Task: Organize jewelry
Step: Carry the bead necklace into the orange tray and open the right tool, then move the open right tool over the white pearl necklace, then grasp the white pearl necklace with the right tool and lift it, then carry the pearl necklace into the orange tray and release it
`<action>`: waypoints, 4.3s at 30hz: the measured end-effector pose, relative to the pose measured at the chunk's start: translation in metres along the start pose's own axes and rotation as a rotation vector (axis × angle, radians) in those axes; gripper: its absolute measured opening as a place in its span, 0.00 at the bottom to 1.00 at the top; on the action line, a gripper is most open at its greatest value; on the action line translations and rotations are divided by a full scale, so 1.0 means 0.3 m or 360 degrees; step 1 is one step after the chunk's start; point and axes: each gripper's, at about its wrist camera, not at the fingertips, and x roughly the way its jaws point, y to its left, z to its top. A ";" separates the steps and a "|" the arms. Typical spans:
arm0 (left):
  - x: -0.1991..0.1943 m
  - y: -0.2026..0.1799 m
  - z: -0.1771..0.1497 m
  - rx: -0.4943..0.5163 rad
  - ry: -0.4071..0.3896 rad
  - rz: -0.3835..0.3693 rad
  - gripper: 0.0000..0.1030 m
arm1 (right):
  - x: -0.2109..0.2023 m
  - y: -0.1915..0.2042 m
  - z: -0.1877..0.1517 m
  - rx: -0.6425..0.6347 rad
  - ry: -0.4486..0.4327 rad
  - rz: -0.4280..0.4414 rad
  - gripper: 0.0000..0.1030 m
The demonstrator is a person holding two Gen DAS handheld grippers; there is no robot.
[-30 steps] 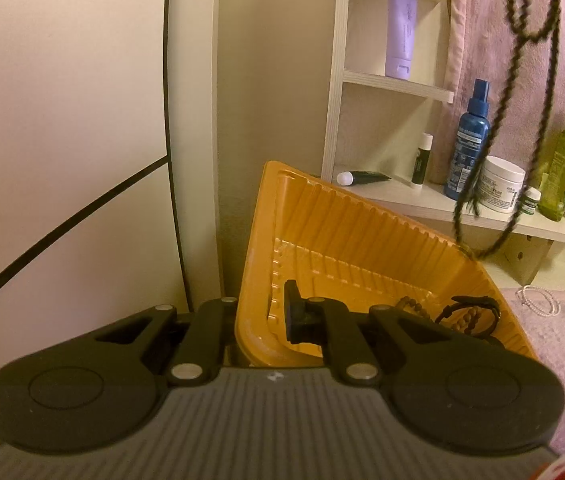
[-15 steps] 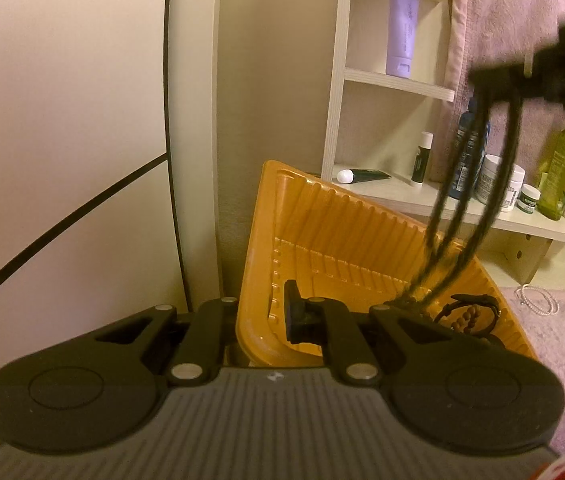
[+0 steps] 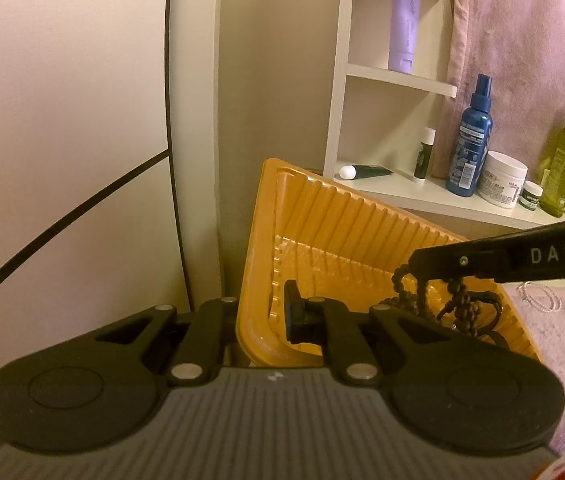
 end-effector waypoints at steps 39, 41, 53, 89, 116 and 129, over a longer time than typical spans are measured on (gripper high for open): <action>0.035 -0.017 -0.001 0.0040 0.0052 0.0089 0.10 | -0.423 -0.600 -0.373 0.0379 -0.0034 -0.0688 0.60; 0.036 -0.018 -0.001 0.0042 0.0051 0.0094 0.10 | -0.412 -0.637 -0.370 0.0383 -0.0044 -0.0700 0.60; 0.051 -0.014 -0.001 0.0034 0.0081 0.0112 0.09 | -0.294 -0.760 -0.344 0.0437 -0.0117 -0.0691 0.67; 0.068 -0.013 -0.001 0.0040 0.0105 0.0128 0.10 | -0.402 -0.555 -0.335 0.0166 -0.0175 -0.0696 0.02; 0.050 -0.001 -0.005 0.0029 0.0065 0.0090 0.09 | -0.682 -0.274 -0.076 0.0097 -0.0508 -0.0536 0.02; 0.035 0.004 -0.002 0.0003 0.0041 0.0062 0.10 | -0.571 -0.094 0.077 0.0018 -0.0591 -0.0248 0.02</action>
